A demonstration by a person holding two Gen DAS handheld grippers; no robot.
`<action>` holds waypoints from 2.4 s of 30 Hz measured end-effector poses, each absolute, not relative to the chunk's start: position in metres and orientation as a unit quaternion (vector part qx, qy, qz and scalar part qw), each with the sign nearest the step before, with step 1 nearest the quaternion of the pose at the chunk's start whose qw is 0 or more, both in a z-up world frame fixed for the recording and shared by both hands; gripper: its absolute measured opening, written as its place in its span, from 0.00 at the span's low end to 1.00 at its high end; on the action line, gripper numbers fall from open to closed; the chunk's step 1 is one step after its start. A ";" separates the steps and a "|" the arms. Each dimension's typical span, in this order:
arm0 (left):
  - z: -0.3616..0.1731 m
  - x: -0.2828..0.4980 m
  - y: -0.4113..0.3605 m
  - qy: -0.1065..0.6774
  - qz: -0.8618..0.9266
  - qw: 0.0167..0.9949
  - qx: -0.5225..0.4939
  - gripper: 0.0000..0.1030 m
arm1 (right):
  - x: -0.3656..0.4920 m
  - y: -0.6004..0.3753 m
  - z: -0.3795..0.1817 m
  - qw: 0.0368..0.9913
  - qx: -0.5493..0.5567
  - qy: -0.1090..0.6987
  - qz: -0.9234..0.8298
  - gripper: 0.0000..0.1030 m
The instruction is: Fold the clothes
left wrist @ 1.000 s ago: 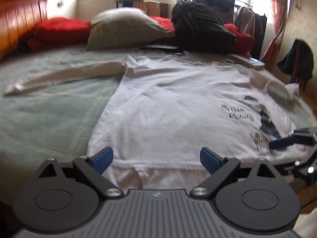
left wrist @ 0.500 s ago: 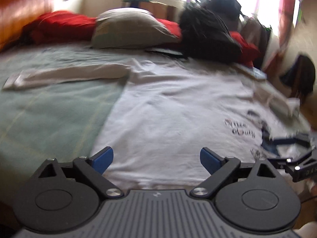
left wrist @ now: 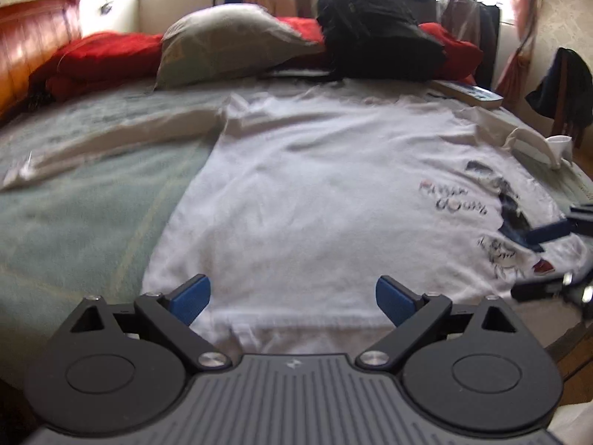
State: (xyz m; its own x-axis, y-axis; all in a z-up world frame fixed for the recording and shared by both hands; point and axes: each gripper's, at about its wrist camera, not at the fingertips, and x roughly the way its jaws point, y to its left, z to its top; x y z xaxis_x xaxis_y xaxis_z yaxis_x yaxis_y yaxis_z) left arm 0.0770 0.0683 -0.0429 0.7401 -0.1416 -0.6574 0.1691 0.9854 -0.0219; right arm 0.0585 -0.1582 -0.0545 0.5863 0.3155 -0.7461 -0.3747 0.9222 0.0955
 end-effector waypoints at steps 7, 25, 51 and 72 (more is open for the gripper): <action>-0.025 0.118 0.064 0.354 -0.102 0.929 0.033 0.93 | 0.123 -0.168 -0.007 0.908 -0.044 0.378 0.175 1.00; -0.055 0.164 0.087 0.410 -0.135 0.901 -0.029 0.93 | 0.372 -0.091 -0.007 0.872 -0.070 0.428 0.229 1.00; -0.060 0.163 0.090 0.403 -0.148 0.903 -0.009 0.99 | 0.501 -0.013 -0.055 0.867 -0.073 0.423 0.253 0.99; -0.067 0.159 0.087 0.404 -0.145 0.903 0.013 0.99 | 0.517 -0.031 -0.082 0.876 -0.100 0.431 0.190 1.00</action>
